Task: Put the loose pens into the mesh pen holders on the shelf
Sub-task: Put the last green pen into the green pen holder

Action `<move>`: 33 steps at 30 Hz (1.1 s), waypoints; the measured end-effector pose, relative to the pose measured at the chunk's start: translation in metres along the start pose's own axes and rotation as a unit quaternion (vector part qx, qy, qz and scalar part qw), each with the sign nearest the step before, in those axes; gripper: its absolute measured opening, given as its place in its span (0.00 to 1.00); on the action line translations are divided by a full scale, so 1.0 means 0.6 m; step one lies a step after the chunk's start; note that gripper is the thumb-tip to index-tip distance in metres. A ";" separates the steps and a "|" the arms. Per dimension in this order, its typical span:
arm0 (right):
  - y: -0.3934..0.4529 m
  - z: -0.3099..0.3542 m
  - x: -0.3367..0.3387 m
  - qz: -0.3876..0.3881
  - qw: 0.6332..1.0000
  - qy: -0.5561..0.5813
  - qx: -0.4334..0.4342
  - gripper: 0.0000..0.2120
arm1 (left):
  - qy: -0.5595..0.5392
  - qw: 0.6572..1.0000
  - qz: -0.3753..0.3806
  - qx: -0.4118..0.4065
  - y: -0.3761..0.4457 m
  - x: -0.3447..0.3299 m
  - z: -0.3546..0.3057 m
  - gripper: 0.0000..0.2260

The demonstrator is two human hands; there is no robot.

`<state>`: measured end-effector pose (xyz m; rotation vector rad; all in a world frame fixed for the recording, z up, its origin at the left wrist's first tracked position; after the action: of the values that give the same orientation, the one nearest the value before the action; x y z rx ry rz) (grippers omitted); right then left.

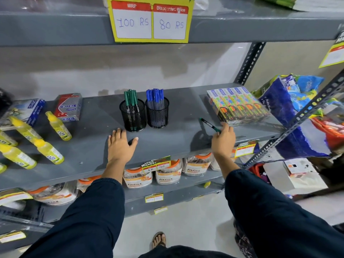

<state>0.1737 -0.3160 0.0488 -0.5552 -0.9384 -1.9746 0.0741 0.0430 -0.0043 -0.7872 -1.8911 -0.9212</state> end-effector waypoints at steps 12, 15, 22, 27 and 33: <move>0.075 0.321 0.040 0.009 0.919 0.391 0.043 0.11 | -0.015 1.000 -0.008 0.012 0.000 0.005 0.004 0.28; 0.062 0.397 0.011 0.045 0.896 0.438 0.063 0.11 | -0.031 0.999 0.011 0.015 -0.003 0.002 0.002 0.29; -0.035 0.493 -0.111 0.160 0.919 0.283 0.223 0.14 | -0.043 0.999 0.001 0.016 -0.003 0.004 0.006 0.29; -0.067 0.484 -0.169 0.212 0.924 0.213 0.237 0.15 | -0.053 0.998 -0.006 0.020 -0.003 0.005 0.004 0.29; -0.091 0.478 -0.199 0.269 0.913 0.173 0.254 0.19 | -0.045 0.999 -0.008 0.022 -0.002 0.006 0.003 0.29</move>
<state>0.1996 -0.0103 0.1236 -0.1297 -0.9051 -1.2133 0.0705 0.0443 -0.0019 -0.7998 -1.9922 -0.8638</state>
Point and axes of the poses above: each hand's wrist, its own y-axis towards the middle knuckle, its own x-axis out of the back of the hand, z = x × y, the point moved 8 cm from there along y, towards the middle knuckle, and after that the axes turned 14 degrees about -z, right-handed, at the moved point
